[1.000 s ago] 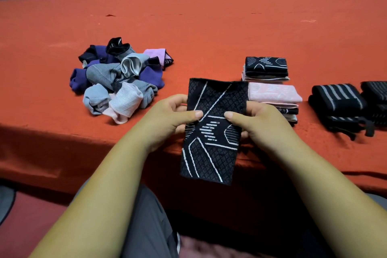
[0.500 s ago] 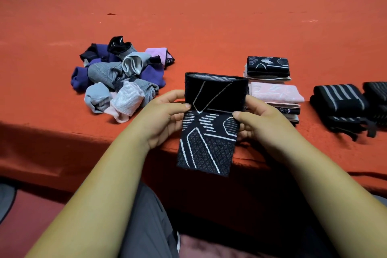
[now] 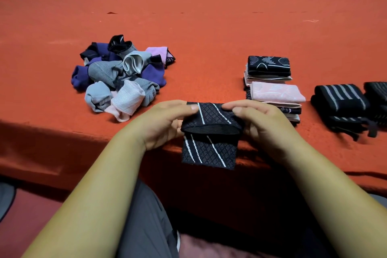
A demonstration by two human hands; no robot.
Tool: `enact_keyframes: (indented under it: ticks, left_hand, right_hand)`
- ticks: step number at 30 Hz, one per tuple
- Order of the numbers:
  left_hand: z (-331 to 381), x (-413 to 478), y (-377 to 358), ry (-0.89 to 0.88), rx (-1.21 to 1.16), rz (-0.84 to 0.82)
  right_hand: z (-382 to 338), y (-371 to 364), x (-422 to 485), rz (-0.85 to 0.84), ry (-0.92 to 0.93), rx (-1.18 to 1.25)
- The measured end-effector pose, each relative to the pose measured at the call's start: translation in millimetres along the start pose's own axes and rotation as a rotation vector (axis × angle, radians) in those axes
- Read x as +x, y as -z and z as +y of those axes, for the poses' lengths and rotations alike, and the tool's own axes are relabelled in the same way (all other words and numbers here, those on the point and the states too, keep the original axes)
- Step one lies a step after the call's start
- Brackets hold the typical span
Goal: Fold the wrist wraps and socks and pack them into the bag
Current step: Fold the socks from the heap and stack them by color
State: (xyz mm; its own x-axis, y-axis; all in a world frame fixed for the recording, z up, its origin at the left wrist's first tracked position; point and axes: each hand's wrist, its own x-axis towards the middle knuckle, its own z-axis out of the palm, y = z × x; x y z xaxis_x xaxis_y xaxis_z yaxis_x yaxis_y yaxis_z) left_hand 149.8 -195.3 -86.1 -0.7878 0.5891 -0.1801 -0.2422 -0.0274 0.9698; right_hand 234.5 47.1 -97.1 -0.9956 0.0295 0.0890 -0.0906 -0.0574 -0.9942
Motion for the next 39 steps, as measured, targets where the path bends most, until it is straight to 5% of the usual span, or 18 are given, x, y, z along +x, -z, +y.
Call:
enact_keyframes:
  ticks: [5, 10, 22, 29, 39]
  left_hand:
    - [-5, -1, -3, -0.005, 0.101, -0.057]
    - [-2, 2, -2, -0.103, 0.028, 0.025]
    - [-2, 1, -9, -0.114, 0.114, 0.160]
    - [-6, 2, -8, -0.084, 0.092, 0.038]
    - [-8, 4, -6, -0.107, 0.133, 0.108]
  right_hand:
    - [-1, 1, -4, 0.009, 0.099, -0.224]
    - [8, -3, 2, -0.028, 0.021, -0.044]
    - [21, -1, 7, 0.032, 0.023, -0.144]
    - [21, -3, 7, 0.056, 0.014, -0.130]
    - [22, -2, 8, 0.034, -0.034, -0.098]
